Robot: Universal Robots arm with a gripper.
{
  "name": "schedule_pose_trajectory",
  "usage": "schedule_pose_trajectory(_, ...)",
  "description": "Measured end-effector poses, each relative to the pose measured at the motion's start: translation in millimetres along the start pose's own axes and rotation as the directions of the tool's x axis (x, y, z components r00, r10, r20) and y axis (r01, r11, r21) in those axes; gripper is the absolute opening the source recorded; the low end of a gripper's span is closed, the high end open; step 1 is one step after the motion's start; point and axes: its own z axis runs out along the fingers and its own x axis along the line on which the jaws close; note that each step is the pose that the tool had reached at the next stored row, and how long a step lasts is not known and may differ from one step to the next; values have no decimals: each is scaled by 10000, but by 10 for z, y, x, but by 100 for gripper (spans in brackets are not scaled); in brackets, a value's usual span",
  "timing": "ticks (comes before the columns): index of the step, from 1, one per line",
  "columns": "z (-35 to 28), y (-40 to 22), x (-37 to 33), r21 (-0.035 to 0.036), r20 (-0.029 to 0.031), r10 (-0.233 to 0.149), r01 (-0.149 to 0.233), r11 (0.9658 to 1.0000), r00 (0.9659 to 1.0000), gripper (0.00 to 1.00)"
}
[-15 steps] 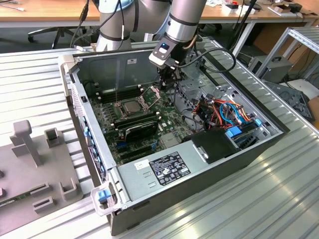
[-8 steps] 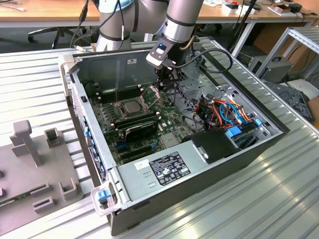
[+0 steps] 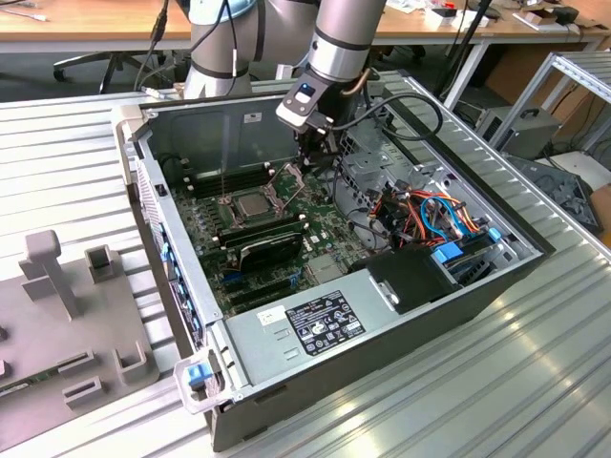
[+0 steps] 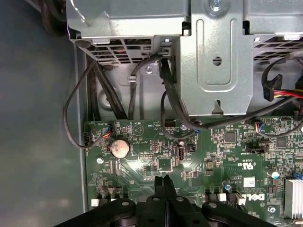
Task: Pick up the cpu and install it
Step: 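Close the cpu cover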
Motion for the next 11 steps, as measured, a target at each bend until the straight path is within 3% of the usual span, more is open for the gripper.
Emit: schedule_pose_trajectory(11, 2, -53, -2, 1, 1, 0, 0, 10000, 10000, 11)
